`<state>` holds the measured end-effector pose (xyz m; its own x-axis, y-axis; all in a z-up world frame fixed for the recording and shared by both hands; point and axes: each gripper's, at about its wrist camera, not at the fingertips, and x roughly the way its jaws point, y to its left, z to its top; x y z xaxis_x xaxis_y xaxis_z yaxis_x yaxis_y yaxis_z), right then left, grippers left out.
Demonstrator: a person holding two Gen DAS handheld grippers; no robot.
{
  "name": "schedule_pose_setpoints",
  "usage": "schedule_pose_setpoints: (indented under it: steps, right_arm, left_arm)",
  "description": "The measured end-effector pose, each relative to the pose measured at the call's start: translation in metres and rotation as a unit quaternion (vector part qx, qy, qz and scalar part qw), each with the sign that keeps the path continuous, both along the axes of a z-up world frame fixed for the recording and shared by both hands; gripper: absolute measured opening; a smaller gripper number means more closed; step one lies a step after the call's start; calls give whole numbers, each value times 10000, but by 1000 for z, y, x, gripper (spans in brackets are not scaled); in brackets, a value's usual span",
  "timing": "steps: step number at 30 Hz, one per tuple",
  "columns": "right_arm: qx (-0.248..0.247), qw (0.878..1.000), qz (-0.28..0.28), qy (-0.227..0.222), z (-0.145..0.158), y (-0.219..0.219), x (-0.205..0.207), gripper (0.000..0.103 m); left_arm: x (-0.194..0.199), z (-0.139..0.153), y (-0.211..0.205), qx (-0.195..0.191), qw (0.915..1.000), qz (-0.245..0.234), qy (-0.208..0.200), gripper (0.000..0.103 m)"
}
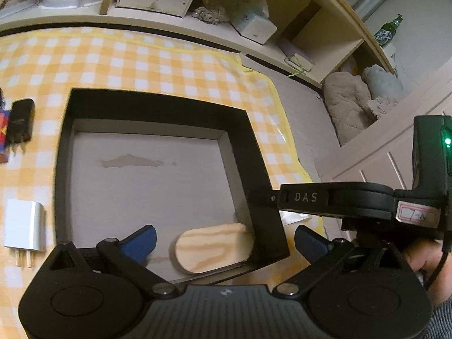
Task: Organize rigid objects
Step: 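Carry the wooden lid into the black tray and open the left tool, then move the left tool to the beige KINYO case and grasp it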
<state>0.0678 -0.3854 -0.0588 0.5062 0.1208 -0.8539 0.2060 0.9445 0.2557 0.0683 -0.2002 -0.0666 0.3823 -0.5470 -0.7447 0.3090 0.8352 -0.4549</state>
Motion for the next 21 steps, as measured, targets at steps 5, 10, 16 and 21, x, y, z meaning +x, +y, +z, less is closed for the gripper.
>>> schedule_pose_setpoints:
  steps: [5, 10, 16, 21]
  right_arm:
    - [-11, 10000, 6, -1, 0, 0, 0, 7]
    - [-29, 10000, 20, -4, 0, 1, 0, 7]
    - [-64, 10000, 43, 2, 1, 1, 1, 6]
    - [-85, 9999, 56, 4, 1, 1, 1, 6]
  left_arm:
    - [-7, 13, 10, 415, 9987, -181, -244, 103]
    - [-13, 28, 25, 826, 9951, -257, -488, 103]
    - [-15, 48, 54, 1212, 9894, -121, -790, 103]
    - [-14, 62, 79, 1463, 9835, 78, -1059, 103]
